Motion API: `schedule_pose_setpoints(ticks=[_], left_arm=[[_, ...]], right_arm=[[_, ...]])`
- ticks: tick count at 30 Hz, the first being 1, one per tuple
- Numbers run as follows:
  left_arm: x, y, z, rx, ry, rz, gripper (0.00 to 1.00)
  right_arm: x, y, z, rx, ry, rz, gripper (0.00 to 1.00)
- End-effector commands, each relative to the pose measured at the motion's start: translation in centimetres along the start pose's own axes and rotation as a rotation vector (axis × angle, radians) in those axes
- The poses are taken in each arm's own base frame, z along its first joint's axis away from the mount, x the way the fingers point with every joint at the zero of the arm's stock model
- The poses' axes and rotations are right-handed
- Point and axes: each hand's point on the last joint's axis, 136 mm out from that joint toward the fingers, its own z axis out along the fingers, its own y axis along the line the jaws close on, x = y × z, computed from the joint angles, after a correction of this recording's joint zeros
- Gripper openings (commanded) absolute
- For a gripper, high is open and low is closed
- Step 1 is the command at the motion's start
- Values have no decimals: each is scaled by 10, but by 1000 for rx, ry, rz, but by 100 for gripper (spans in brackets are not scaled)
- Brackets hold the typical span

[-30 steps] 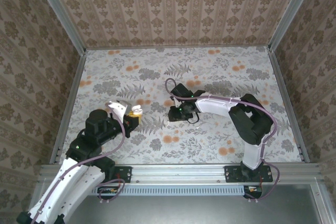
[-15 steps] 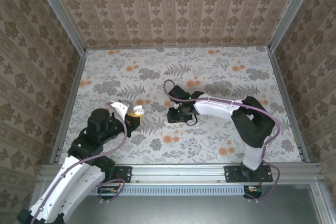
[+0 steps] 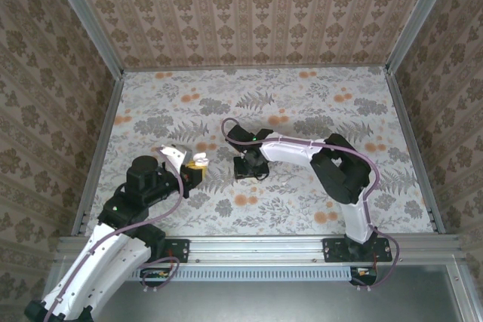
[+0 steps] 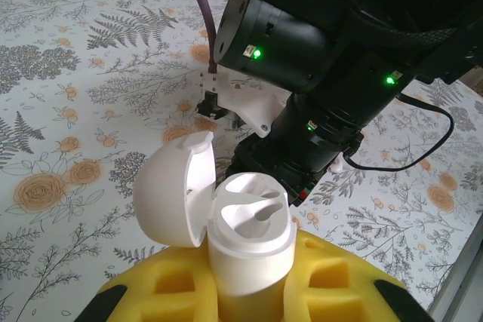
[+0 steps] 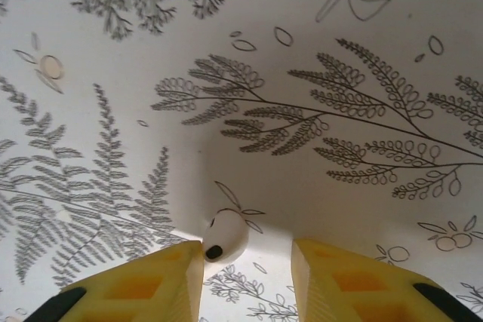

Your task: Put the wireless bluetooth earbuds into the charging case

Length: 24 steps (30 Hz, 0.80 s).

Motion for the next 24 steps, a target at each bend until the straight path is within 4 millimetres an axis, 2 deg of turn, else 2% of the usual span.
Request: schedule_pose_setpoints(ticks=[1, 7, 15, 20, 24], left_arm=[[-3, -3, 1, 25, -17, 16, 0], [-4, -4, 1, 30, -19, 21, 0], [-3, -6, 4, 51, -28, 22, 0], [-4, -10, 7, 82, -46, 47, 0], [-2, -15, 9, 120, -67, 74, 0]], right_arm=[[-4, -6, 0, 50, 4, 15, 35], [-5, -4, 7, 63, 24, 3, 34], [-5, -5, 6, 75, 22, -33, 18], [-10, -4, -12, 64, -31, -75, 14], [-21, 3, -46, 17, -147, -141, 11]])
